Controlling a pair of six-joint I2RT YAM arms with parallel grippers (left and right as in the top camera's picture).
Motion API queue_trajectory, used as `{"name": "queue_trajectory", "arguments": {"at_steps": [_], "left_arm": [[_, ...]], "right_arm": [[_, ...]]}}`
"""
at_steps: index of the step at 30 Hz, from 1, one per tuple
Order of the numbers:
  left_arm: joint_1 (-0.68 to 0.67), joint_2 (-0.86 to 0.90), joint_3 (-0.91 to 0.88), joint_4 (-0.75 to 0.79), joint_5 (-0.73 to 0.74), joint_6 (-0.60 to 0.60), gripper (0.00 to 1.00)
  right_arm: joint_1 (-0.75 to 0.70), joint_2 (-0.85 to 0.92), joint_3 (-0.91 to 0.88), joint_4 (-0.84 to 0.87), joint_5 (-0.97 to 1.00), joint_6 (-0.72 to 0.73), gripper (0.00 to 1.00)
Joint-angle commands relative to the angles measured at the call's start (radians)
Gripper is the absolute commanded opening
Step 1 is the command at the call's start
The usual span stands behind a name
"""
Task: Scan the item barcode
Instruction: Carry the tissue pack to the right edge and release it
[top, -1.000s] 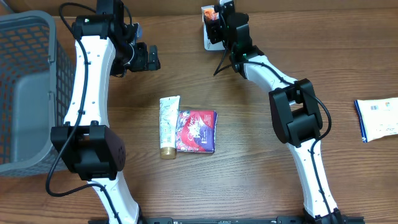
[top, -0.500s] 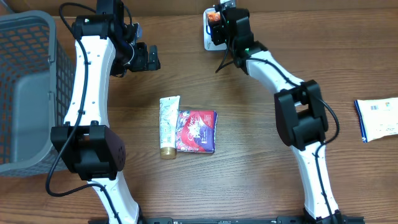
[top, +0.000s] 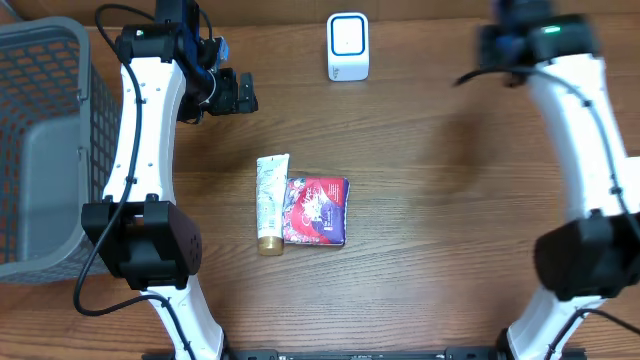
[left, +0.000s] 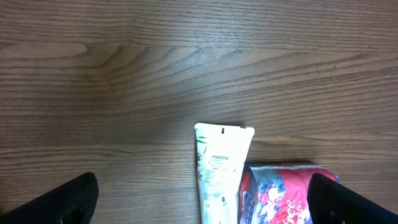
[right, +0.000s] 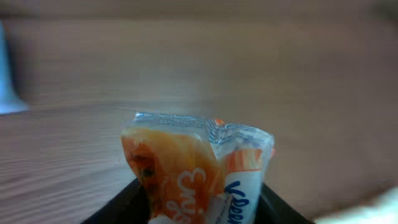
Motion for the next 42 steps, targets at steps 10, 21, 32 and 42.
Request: {"name": "queue_trajectory", "arguments": {"at_steps": [10, 21, 32, 42], "left_arm": [[0.004, -0.016, 0.014, 0.001, -0.005, 0.023, 1.0], [0.004, -0.016, 0.014, 0.001, -0.005, 0.023, 1.0], [0.004, -0.016, 0.014, 0.001, -0.005, 0.023, 1.0], [0.004, -0.016, 0.014, 0.001, -0.005, 0.023, 1.0]], "right_arm": [[-0.594, 0.191, -0.222, 0.032, -0.232, 0.101, 0.69], [-0.709, -0.013, -0.026, -0.092, -0.589, 0.164, 1.0], [-0.229, -0.233, 0.022, -0.301, -0.668, 0.148, 1.0], [0.093, -0.228, -0.521, 0.031, -1.121, 0.043, 1.0]]}}
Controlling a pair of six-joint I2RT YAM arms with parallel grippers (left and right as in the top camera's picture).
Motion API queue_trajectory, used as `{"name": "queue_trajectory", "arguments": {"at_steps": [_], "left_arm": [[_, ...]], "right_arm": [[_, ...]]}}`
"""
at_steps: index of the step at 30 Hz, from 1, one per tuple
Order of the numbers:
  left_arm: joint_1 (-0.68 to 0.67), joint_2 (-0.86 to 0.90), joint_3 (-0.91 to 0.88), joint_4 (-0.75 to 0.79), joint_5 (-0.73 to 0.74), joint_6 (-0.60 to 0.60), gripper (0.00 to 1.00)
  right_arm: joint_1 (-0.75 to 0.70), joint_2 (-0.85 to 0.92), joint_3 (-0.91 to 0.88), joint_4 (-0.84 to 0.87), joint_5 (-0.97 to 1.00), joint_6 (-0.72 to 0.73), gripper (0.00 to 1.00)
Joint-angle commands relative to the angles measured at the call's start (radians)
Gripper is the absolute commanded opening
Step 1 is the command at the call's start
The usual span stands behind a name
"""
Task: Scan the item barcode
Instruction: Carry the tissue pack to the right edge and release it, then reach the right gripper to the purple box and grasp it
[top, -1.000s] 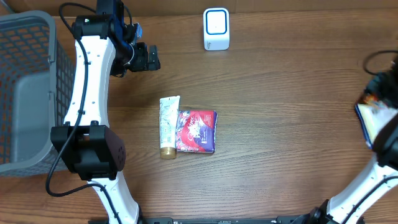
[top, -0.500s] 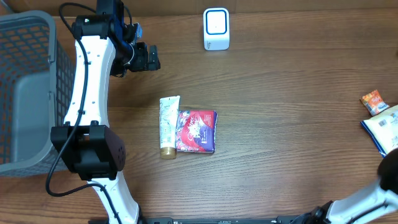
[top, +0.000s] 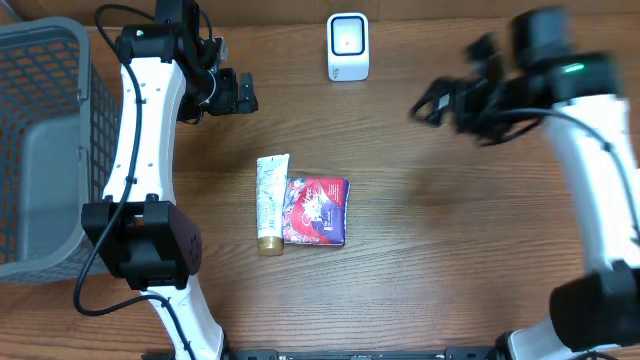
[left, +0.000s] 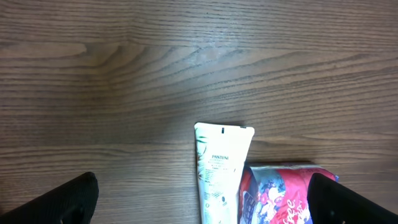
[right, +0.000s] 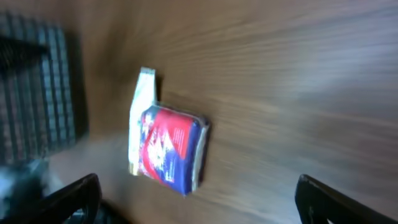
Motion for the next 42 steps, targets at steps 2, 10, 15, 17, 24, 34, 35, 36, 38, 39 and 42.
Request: {"name": "queue_trajectory", "arguments": {"at_steps": [2, 10, 15, 17, 24, 34, 35, 36, 38, 39, 42], "left_arm": [[0.004, -0.016, 0.014, 0.001, -0.005, 0.023, 1.0], [0.004, -0.016, 0.014, 0.001, -0.005, 0.023, 1.0], [0.004, -0.016, 0.014, 0.001, -0.005, 0.023, 1.0], [0.004, -0.016, 0.014, 0.001, -0.005, 0.023, 1.0], [0.004, -0.016, 0.014, 0.001, -0.005, 0.023, 1.0], [0.004, -0.016, 0.014, 0.001, -0.005, 0.023, 1.0], [0.004, -0.016, 0.014, 0.001, -0.005, 0.023, 1.0], [0.004, -0.016, 0.014, 0.001, -0.005, 0.023, 1.0], [0.004, -0.016, 0.014, 0.001, -0.005, 0.023, 1.0], [0.004, -0.016, 0.014, 0.001, -0.005, 0.023, 1.0], [0.004, -0.016, 0.014, 0.001, -0.005, 0.023, 1.0]], "right_arm": [[0.04, 0.015, -0.234, 0.221, -0.303, -0.035, 1.0], [0.11, 0.205, -0.332, 0.423, -0.351, -0.04, 1.0], [0.168, 0.325, -0.331, 0.596, -0.355, -0.004, 1.0], [0.182, 0.369, -0.33, 0.632, -0.392, -0.007, 1.0], [0.207, 0.436, -0.33, 0.649, -0.402, -0.01, 1.0], [0.348, 0.438, -0.33, 0.647, -0.386, -0.039, 0.98], [0.356, 0.438, -0.33, 0.65, -0.378, -0.039, 0.95], [0.357, 0.438, -0.33, 0.651, -0.374, -0.039, 0.89], [0.358, 0.438, -0.33, 0.653, -0.375, -0.039, 0.69], [0.355, 0.438, -0.33, 0.655, -0.374, -0.039, 0.59], [0.343, 0.438, -0.33, 0.662, -0.375, -0.04, 0.36]]}}
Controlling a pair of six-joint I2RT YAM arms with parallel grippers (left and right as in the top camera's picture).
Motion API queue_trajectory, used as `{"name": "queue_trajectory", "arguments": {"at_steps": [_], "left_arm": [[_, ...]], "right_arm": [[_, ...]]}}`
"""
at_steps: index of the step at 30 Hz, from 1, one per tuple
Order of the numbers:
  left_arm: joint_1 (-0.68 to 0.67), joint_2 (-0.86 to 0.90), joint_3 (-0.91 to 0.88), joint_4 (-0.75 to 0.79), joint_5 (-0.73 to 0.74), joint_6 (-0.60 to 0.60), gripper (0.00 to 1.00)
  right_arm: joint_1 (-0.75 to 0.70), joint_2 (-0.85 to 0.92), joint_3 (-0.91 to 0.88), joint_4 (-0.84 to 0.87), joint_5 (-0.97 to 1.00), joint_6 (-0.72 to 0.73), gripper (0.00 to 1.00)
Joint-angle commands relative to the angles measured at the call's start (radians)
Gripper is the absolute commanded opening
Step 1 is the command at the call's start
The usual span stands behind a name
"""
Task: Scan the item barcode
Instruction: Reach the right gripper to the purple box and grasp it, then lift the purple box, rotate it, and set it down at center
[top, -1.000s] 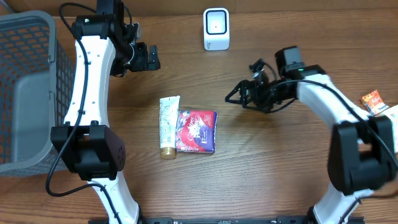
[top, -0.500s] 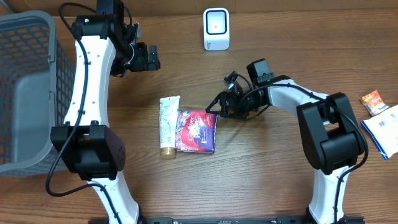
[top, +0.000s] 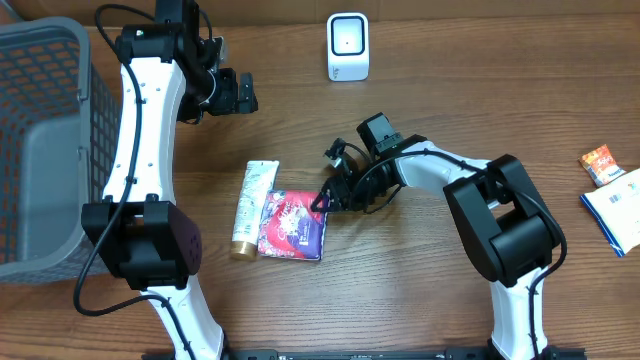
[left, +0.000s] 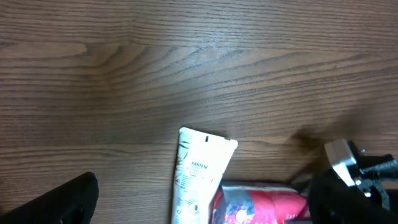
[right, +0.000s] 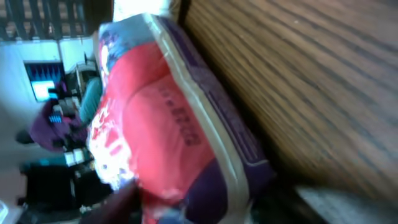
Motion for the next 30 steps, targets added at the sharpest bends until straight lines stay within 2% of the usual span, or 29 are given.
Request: {"name": "queue_trajectory", "arguments": {"at_steps": [1, 4, 10, 15, 20, 27, 30], "left_arm": [[0.004, -0.016, 0.014, 0.001, -0.005, 0.023, 1.0], [0.004, -0.016, 0.014, 0.001, -0.005, 0.023, 1.0], [0.004, -0.016, 0.014, 0.001, -0.005, 0.023, 1.0], [0.004, -0.016, 0.014, 0.001, -0.005, 0.023, 1.0], [0.004, -0.016, 0.014, 0.001, -0.005, 0.023, 1.0], [0.004, -0.016, 0.014, 0.001, -0.005, 0.023, 1.0], [0.004, -0.016, 0.014, 0.001, -0.005, 0.023, 1.0]], "right_arm": [[-0.021, 0.006, -0.001, 0.013, 0.01, -0.008, 0.28], [-0.025, 0.006, -0.001, 0.024, 0.009, -0.007, 0.13], [-0.026, -0.001, 0.025, -0.032, -0.067, 0.005, 0.04], [-0.055, -0.037, 0.085, -0.171, -0.15, 0.084, 0.04], [-0.121, -0.101, 0.142, -0.311, -0.152, 0.192, 0.04], [-0.277, -0.176, 0.164, -0.507, -0.175, 0.559, 0.04], [-0.341, -0.177, 0.163, -0.653, -0.185, 0.608, 0.04]]}}
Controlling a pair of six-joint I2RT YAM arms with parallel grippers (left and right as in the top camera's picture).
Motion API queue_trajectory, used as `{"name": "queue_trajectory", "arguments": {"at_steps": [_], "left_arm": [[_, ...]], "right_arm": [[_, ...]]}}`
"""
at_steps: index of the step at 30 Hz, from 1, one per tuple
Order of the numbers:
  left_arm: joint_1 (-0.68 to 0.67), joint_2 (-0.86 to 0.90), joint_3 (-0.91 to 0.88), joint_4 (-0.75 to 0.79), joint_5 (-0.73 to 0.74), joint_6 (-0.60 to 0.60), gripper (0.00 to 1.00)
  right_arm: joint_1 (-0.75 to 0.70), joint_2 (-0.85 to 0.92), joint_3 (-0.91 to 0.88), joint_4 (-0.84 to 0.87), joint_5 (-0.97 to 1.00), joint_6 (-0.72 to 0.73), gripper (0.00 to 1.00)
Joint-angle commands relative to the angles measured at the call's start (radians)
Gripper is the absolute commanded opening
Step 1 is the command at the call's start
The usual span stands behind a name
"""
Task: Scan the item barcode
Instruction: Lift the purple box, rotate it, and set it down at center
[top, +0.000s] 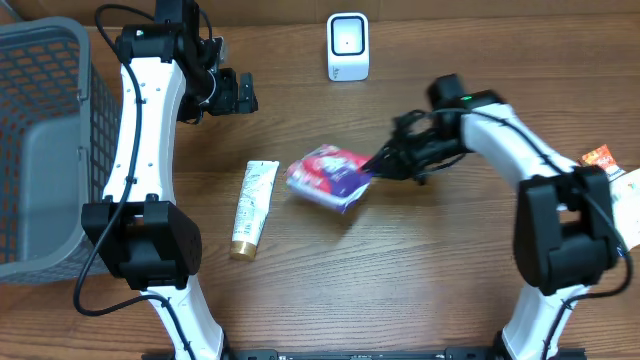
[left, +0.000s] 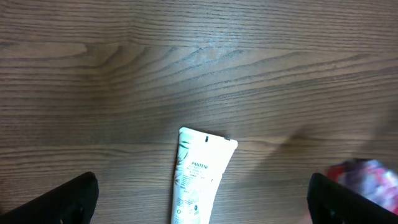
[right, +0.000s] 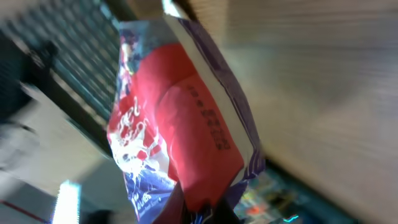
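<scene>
A red and purple packet (top: 328, 176) hangs above the table's middle, tilted, with my right gripper (top: 375, 166) shut on its right edge. In the right wrist view the packet (right: 186, 118) fills the frame, blurred. A white scanner (top: 347, 46) stands at the back centre. My left gripper (top: 232, 93) hovers at the back left, open, with its dark fingertips (left: 68, 199) wide apart and nothing between them. The packet (left: 367, 177) shows blurred at the right edge of the left wrist view.
A white Pantene tube (top: 253, 208) lies on the table left of the packet, also seen as the tube (left: 199, 177) from the left wrist. A grey mesh basket (top: 40, 140) stands at the far left. An orange packet (top: 600, 160) and white items lie at the right edge.
My right gripper has lifted the red packet off the table and carried it up and to the right, away from the tube. The left arm and tube have not moved.
My right gripper held an orange packet at the back right. Then it was empty and over the table. Then it was at the red packet's right edge, packet and tube shifted left, and the orange packet lay at the right. Now the red packet is held aloft.
</scene>
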Motion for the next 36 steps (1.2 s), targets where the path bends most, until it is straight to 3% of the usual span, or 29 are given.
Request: {"name": "queue_trajectory", "arguments": {"at_steps": [1, 14, 19, 28, 34, 36], "left_arm": [[0.004, -0.016, 0.014, 0.002, -0.005, 0.023, 1.0], [0.004, -0.016, 0.014, 0.002, -0.005, 0.023, 1.0], [0.004, -0.016, 0.014, 0.002, -0.005, 0.023, 1.0], [0.004, -0.016, 0.014, 0.002, -0.005, 0.023, 1.0], [0.004, -0.016, 0.014, 0.002, -0.005, 0.023, 1.0], [0.004, -0.016, 0.014, 0.002, -0.005, 0.023, 1.0]], "right_arm": [[-0.06, -0.024, 0.015, -0.116, -0.043, 0.159, 0.04], [-0.094, -0.024, 0.014, -0.441, 0.056, 0.375, 0.04], [-0.089, -0.024, 0.013, -0.61, 0.195, 0.396, 0.04], [-0.052, -0.005, 0.009, -0.544, 0.365, 0.391, 0.04], [-0.052, 0.057, -0.003, -0.44, 0.356, 0.446, 0.04], [-0.052, 0.085, -0.003, -0.386, 0.353, 0.451, 0.17]]}}
